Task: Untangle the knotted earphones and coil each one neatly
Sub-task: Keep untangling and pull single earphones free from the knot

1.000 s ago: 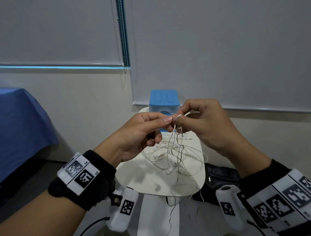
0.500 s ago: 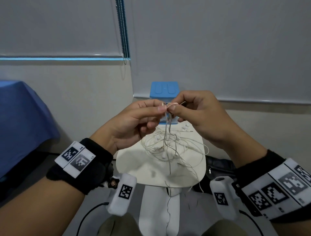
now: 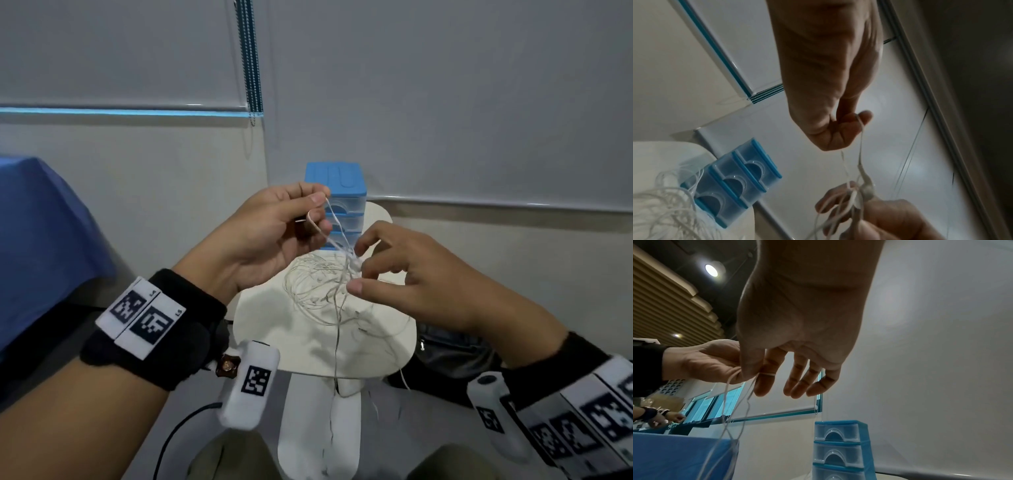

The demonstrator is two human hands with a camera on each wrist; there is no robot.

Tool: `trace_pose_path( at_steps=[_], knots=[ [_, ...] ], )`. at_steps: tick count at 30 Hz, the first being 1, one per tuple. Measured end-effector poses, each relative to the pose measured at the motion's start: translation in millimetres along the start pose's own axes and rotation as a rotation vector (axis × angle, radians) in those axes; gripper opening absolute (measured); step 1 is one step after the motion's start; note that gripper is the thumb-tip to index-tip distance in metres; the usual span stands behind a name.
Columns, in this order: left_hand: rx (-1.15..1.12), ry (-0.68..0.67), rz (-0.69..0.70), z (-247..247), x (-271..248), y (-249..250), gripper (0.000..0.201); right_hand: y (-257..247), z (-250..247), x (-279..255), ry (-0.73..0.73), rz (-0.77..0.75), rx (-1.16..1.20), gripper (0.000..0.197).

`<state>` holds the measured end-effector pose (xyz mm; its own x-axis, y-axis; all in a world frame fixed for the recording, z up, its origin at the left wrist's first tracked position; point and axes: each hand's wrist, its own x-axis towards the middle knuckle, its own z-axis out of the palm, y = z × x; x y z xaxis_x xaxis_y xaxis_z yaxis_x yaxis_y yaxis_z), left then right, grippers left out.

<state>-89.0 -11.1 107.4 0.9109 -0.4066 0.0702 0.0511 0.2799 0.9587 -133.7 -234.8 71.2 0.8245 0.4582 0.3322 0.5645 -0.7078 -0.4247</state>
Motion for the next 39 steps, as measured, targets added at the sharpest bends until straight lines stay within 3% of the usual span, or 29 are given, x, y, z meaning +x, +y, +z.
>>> trace_pose_path(
  at_steps=[3, 7, 13, 19, 26, 30, 35, 39],
  knots=[
    [-0.018, -0.025, -0.052, -1.6, -1.8, 5.4, 0.018, 1.1, -1.8, -0.2, -0.018, 0.007, -0.049, 0.030],
    [0.178, -0.021, -0.026, -4.8, -1.8, 10.6, 0.023, -2.4, -4.4, 3.8, 0.058, -0.052, -0.024, 0.032],
    [0.429, 0.009, -0.004, -1.4, -5.6, 1.5, 0.015, -11.8, 0.5, 6.2, 0.123, -0.064, 0.078, 0.027],
    [0.085, 0.108, -0.027, 21.1, 0.8, -12.0, 0.018, -25.4, 19.1, 15.8, 0.040, -0.060, -0.072, 0.014],
    [-0.344, 0.216, -0.125, 19.6, 9.2, -1.2, 0.014, -21.1, 24.6, 13.5, 0.149, 0.059, -0.109, 0.059],
    [-0.492, 0.194, -0.184, 20.9, 8.0, 2.6, 0.011, -26.7, 28.2, 18.4, 0.167, 0.135, -0.232, 0.056],
    [-0.398, 0.068, -0.197, 15.4, -3.1, 14.4, 0.023, -24.0, 17.1, 18.7, 0.213, 0.269, -0.443, 0.041],
    [-0.204, 0.054, -0.126, 5.5, -0.4, 13.5, 0.028, -18.5, 8.4, 25.2, 0.290, 0.181, -0.232, 0.034]
  ],
)
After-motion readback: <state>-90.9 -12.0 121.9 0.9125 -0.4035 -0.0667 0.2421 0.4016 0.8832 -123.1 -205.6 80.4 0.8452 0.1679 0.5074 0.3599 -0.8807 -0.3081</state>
